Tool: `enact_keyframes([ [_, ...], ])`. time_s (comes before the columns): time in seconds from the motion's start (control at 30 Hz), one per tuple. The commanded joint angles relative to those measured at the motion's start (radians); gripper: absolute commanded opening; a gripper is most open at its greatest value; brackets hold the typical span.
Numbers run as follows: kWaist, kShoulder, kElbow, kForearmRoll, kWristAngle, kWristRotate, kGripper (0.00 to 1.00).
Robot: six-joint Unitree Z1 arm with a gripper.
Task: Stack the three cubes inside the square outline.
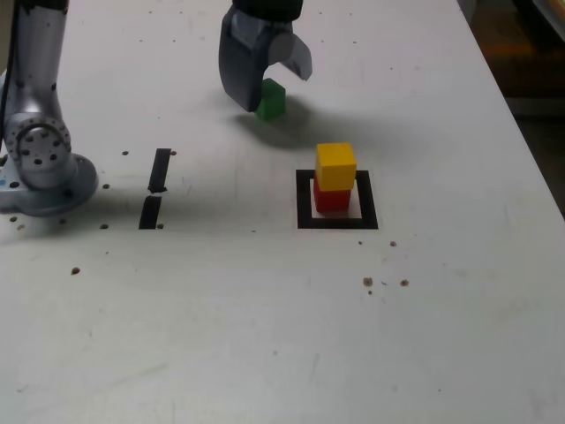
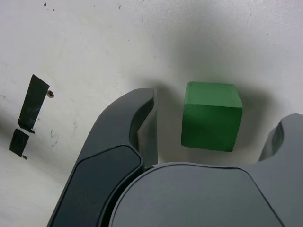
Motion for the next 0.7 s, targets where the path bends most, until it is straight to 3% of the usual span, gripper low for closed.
enact_keyframes([
  [0.0,0.0,0.006,0.005,-0.006,-0.001,-0.006,0.78],
  [0.13,0.0,0.012,0.003,-0.011,-0.015,-0.014,0.64],
  [0.33,0.0,0.014,0.0,-0.011,-0.035,-0.028,0.53],
  [0.67,0.0,0.029,0.01,-0.048,-0.003,-0.057,0.4],
])
